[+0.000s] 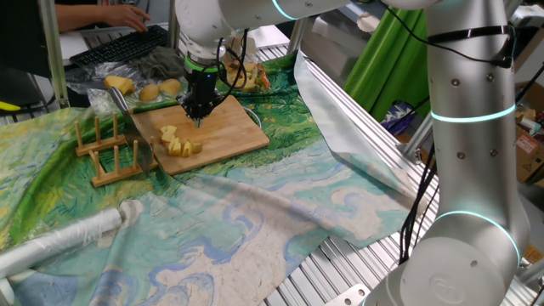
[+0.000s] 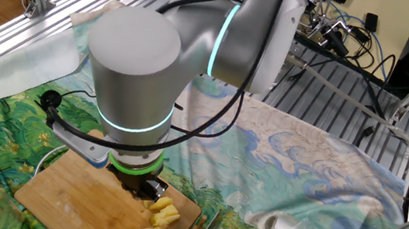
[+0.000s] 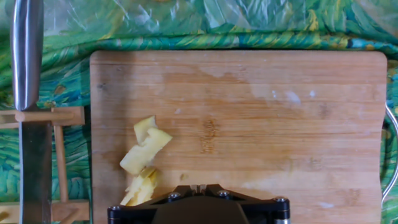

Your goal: Chop the potatoes

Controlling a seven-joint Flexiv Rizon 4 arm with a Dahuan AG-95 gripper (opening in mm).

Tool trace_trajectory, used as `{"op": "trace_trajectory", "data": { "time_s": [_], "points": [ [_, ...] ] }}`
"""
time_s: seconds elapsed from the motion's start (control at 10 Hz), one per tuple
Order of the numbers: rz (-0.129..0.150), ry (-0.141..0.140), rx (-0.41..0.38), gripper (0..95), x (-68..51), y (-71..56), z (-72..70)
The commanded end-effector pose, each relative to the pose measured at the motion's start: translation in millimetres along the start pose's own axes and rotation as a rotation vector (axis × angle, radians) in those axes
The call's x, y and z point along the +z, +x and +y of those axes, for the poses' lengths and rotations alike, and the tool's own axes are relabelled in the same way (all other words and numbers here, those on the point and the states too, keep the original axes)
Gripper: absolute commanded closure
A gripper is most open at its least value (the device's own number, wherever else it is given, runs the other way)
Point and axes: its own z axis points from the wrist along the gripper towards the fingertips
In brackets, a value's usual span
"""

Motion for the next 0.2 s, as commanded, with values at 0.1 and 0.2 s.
{"op": "trace_trajectory", "data": {
  "time_s": [0.1, 0.2],
  "points": [
    [0.000, 0.002, 0.004, 95.0, 0.8, -0.4, -0.1],
    [0.000, 0.002, 0.005, 95.0, 0.8, -0.4, -0.1]
  ]
}}
